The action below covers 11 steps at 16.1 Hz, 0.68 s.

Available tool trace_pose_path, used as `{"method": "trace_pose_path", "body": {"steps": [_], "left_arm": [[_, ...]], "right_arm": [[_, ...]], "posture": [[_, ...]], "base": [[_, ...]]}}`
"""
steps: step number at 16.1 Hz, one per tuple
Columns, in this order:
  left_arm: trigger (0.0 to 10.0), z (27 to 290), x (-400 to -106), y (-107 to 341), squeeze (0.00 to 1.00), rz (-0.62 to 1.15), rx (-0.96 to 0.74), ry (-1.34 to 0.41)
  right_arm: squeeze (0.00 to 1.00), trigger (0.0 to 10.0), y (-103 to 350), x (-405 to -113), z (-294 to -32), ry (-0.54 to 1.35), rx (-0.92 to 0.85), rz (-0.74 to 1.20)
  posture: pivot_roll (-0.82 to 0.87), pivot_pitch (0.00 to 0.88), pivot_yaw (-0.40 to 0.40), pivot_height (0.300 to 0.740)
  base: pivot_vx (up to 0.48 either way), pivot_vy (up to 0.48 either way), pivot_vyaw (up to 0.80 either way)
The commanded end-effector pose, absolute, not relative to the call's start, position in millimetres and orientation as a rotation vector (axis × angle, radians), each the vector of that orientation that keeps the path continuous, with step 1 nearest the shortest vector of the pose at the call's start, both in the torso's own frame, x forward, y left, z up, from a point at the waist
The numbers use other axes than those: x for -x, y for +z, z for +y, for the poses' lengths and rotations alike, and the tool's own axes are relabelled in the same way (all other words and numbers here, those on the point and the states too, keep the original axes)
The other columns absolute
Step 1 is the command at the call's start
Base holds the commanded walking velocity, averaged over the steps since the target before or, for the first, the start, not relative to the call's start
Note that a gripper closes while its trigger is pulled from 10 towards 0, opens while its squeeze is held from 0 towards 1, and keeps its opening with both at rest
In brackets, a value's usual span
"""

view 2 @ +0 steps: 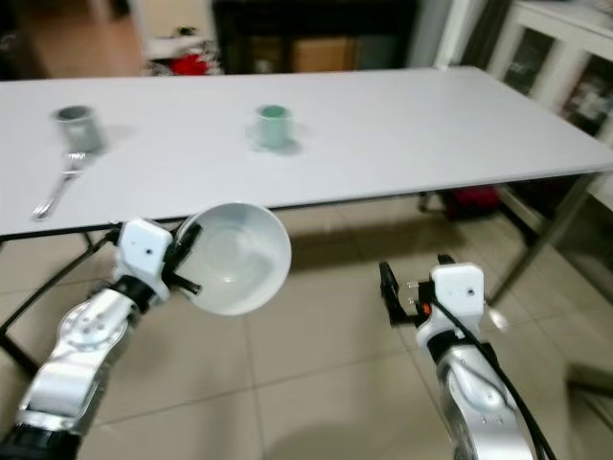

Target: Setting the table

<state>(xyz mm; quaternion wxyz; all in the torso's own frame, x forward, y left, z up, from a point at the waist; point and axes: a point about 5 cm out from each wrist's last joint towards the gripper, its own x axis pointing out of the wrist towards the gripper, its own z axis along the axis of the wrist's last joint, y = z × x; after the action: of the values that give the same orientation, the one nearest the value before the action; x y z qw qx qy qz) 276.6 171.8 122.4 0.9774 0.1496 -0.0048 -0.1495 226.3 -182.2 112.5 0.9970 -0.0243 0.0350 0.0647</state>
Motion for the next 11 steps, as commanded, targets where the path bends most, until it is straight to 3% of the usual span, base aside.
{"method": "trace_pose_path", "body": {"steps": [1,7,11], "left_arm": [[10.0,164.4,-278.9,135.4,0.00,-0.069,-0.322,-0.325],[10.0,149.9,-285.1,143.1,0.00,-0.095,-0.317,-0.379],[10.0,147.5,-289.0,145.0,0.00,-0.098,-0.309,-0.389]], "right_arm": [[0.00,10.0,111.8,-224.3,-186.2,0.131,0.046,0.070],[0.00,10.0,116.7,-222.5,-188.8,0.107,0.042,0.045],[0.00,10.0,119.1,-219.9,-191.2,0.088,0.044,0.033]], "posture": [[-0.06,0.000,-0.032,0.740],[-0.08,0.000,0.003,0.740],[-0.09,0.000,0.017,0.740]], "base": [[0.398,0.000,-0.80],[0.399,0.000,-0.80],[0.398,0.000,-0.41]]}}
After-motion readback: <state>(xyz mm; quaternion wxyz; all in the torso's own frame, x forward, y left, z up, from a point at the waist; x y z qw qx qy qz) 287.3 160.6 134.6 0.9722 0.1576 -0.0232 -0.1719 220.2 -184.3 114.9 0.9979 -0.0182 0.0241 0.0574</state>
